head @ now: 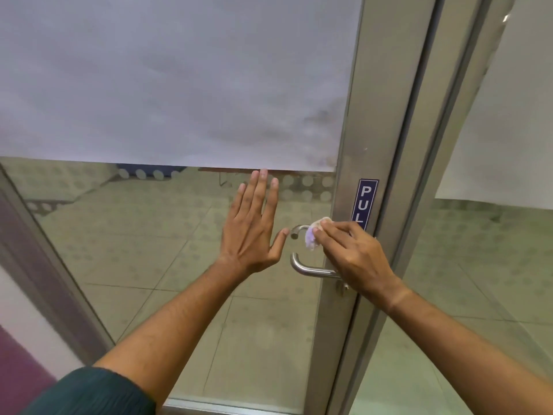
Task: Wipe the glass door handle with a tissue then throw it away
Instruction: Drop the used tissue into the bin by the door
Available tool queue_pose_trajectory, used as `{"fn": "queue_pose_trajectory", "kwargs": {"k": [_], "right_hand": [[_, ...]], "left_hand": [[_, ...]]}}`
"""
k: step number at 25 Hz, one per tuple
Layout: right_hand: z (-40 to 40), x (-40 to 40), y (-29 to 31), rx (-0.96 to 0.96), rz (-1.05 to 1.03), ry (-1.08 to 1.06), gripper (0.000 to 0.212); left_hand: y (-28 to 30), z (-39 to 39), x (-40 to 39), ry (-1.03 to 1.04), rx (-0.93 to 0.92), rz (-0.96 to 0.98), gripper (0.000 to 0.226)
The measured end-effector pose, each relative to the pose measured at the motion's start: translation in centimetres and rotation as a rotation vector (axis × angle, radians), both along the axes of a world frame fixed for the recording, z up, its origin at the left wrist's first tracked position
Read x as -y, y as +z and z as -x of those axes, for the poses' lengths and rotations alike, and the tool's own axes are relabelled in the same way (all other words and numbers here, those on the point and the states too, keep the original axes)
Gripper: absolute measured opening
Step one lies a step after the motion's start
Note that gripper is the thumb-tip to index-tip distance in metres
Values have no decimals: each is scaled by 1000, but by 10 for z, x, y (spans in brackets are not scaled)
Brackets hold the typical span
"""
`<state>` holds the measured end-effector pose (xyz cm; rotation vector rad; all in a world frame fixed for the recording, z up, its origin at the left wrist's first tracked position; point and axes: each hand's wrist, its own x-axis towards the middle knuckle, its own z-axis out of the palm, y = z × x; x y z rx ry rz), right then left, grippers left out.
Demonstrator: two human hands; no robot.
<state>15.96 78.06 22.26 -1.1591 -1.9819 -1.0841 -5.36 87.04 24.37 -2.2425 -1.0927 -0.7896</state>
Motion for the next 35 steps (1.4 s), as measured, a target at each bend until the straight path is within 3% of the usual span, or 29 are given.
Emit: {"fn": "queue_pose_trajectory", "kwargs": {"k": [8,18,26,35], "right_hand": [[94,-11,-16,-157,58,235,20],[290,-13,-59,-181,179,467,25],[466,15,-130,-154,444,543,24],[577,2,-179,-60,728,641,32]], "left_hand": [[-48,89,33,142,12,129,90],[-96,274,101,355,120,255,89],[-149,440,173,531,162,453,91],[-205,534,189,681,243,663,93]]}}
